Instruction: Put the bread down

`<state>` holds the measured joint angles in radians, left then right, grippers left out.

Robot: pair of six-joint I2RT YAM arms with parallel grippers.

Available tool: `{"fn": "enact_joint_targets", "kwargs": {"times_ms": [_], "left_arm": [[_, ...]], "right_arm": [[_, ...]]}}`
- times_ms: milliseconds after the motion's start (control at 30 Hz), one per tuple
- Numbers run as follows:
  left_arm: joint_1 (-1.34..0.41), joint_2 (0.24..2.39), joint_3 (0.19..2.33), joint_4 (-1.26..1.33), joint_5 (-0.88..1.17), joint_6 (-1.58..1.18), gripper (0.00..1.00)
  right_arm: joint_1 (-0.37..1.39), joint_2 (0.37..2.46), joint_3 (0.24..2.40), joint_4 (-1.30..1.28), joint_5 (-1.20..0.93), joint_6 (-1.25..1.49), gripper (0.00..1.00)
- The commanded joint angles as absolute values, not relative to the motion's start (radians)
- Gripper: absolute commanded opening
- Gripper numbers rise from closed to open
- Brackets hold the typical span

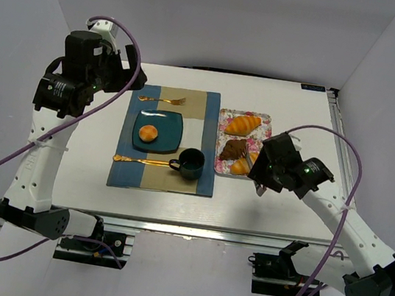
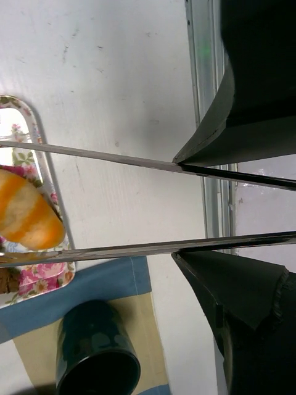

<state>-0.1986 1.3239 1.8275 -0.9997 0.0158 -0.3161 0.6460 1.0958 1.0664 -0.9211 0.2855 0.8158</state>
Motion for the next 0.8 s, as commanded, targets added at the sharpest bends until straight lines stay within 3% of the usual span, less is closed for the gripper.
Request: {"fn": "enact_joint_targets", "kwargs": {"times_ms": [0,300,400,567,667,767], "left_arm": [[-0.201,1.292,1.821,-0.982,0.048,-0.325,0.98],[-0.201,1.29,1.821,-0.988,0.054,-0.325,0.98],[-0.201,1.289,1.818,-0.988,0.054,-0.325,0.98],[-0.201,1.281,1.807,-0.989,0.052,-0.324,0.98],[-0.201,1.279,1.807,-0.992,0.051,-0.322,0.98],[-0.201,1.279,1.802,-0.993,0.051,-0.322,0.98]], "right_arm": [[0.643,1.055,1.043,-0.899,0.287,0.913,0.59],[0.618,1.078,0.947,-0.835,0.238,0.928,0.59],[0.598,1.077,0.898,-0.789,0.204,0.949,0.53],[0.563,1.029,0.887,-0.784,0.204,0.974,0.27],[0.558,1.022,1.033,-0.9,0.305,0.951,0.24],[0.558,1.089,1.322,-1.047,0.408,0.872,0.24]]}}
